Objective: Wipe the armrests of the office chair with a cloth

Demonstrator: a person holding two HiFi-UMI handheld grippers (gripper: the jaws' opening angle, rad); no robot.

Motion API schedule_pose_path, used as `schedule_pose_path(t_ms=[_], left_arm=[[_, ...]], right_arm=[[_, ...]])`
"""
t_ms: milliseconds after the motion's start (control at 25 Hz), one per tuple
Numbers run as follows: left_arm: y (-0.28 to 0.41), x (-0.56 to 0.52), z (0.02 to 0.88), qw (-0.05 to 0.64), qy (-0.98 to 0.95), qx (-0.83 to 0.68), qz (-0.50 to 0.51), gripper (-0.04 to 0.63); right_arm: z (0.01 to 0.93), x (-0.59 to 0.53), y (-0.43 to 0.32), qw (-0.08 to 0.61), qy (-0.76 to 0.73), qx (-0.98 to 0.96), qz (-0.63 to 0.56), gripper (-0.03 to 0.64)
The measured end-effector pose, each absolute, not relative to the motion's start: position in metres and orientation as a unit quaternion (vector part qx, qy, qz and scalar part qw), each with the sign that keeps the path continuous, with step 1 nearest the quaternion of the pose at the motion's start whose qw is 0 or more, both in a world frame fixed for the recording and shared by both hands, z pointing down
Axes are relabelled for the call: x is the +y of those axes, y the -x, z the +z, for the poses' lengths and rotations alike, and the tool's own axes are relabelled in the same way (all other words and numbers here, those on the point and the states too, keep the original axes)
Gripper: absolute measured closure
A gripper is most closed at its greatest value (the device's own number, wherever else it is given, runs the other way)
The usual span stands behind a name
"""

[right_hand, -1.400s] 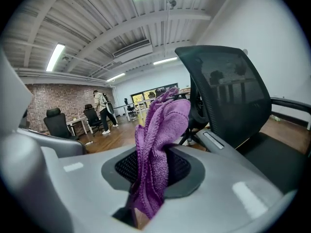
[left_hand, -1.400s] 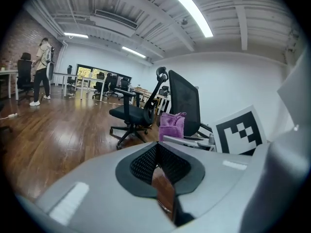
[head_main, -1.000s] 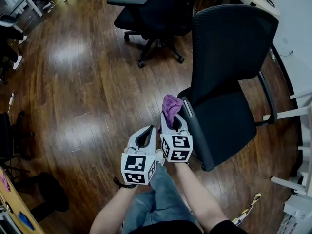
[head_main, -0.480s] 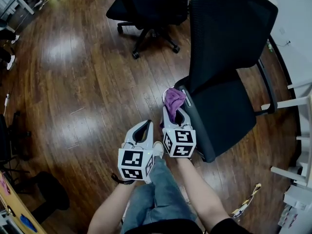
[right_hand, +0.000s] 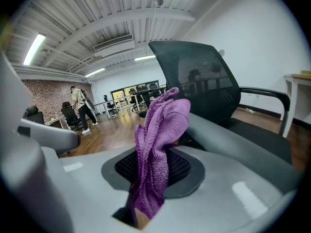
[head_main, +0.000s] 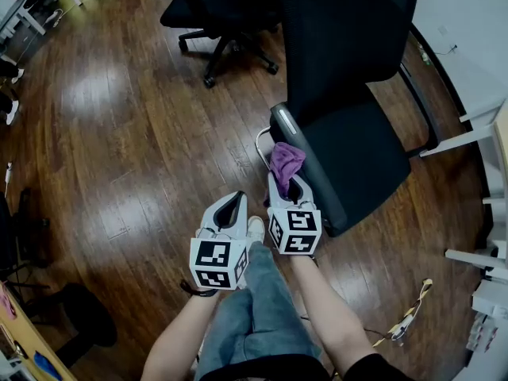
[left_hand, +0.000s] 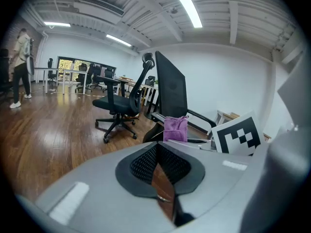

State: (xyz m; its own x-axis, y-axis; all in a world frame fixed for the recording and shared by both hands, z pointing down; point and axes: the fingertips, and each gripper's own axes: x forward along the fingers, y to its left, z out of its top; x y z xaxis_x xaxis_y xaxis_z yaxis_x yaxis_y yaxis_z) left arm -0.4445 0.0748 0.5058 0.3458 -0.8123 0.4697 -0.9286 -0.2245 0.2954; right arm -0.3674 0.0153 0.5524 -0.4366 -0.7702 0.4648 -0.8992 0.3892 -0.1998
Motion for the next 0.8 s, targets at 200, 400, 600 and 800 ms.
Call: schedule_pose_path(t_ms=[200,400,600,800], left_arm=[[0.418,0.095,0.499,0.266,-0.79,-0.542,0.104,0.591],[0.388,0.119,0.5,0.272,-0.802,-0.521,0.109,0.591],[0.355,0.127,0.502,0.277,-0.812,-0.503,0.109,0.591],[0.326,0.137,0.514,0.286,-0.81,-0.501,0.106,0.591]], right_arm=[[0.548,0.046,0.339,0.152,-0.524,-0.811,0.211,0.518],[0.548,0.079,0.308,0.16,-0.537,-0.801,0.213,0.518],[0.549,0.102,0.285,0.168,-0.539,-0.797,0.213,0.518],[0.557,0.128,0.264,0.181,-0.527,-0.804,0.208,0.518]])
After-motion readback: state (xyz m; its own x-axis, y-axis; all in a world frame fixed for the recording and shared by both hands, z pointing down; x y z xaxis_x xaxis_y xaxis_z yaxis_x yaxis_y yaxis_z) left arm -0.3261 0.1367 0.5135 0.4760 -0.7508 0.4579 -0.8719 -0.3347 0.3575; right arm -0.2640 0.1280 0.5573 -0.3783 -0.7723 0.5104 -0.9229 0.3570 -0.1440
